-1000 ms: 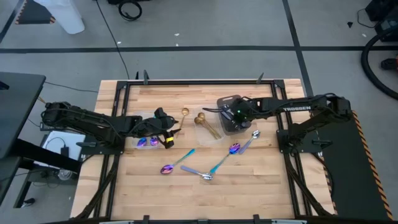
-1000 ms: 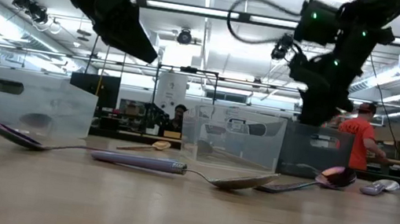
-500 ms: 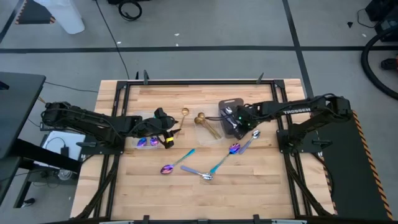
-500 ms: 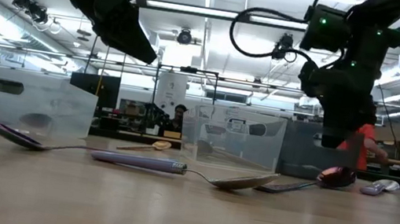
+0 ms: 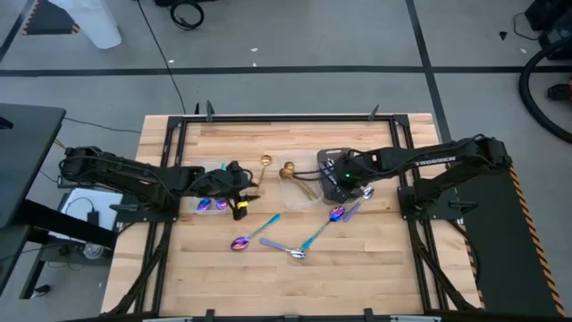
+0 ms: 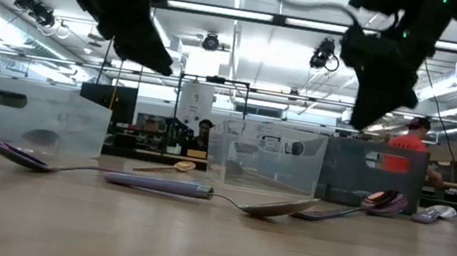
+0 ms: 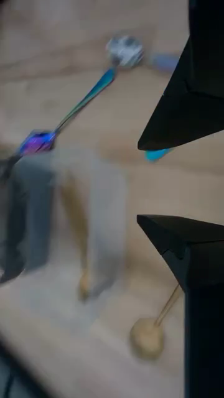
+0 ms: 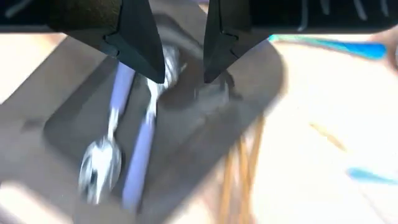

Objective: Sort silverware by color (type)
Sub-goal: Put the blue spoon into the left transparent bin

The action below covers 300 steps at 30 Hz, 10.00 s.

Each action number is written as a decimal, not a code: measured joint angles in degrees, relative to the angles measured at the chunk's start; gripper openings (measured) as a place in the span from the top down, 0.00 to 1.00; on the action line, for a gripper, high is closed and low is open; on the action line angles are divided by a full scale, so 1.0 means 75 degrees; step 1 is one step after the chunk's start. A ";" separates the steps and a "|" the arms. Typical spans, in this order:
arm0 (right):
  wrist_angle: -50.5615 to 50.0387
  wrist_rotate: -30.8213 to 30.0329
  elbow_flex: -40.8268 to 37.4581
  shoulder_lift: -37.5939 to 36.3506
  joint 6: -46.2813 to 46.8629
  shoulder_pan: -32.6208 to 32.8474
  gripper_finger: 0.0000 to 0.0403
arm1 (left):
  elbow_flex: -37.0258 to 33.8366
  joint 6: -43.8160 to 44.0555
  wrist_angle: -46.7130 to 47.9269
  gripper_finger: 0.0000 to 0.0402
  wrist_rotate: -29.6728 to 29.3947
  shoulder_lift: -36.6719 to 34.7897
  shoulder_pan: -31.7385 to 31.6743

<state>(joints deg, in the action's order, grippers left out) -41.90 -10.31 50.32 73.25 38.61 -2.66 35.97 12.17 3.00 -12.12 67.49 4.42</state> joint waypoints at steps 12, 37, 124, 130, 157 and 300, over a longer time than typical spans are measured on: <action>0.2702 -0.0959 0.0130 -0.0154 -0.1478 0.1173 0.70 | 0.0000 0.1032 0.0528 0.53 0.0224 0.0008 0.0487; 0.4507 -0.2730 0.0065 -0.0040 -0.1709 0.2789 0.70 | 0.0475 0.2876 0.0918 0.61 0.0047 0.1620 0.1908; 0.7681 -0.4383 0.0065 0.3346 -0.2969 0.3181 0.70 | 0.3620 0.3290 0.3734 0.61 -0.0231 0.4616 0.2266; 0.7696 -0.4386 0.0065 0.3346 -0.2969 0.3218 0.70 | 0.3621 0.3203 0.3944 0.61 0.0439 0.4665 0.2076; 0.7809 -0.4395 0.0065 0.3346 -0.3100 0.3203 0.70 | 0.5371 0.1865 0.6308 0.61 0.1119 0.5904 0.1653; 0.7920 -0.5814 0.0063 0.3343 -0.3712 0.3737 0.70 | -0.1463 0.7439 0.5302 0.90 -0.3520 -0.1865 0.2283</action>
<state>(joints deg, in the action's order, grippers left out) 17.50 -53.91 50.78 98.32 10.76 25.36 24.99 67.96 42.77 -38.52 53.49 21.54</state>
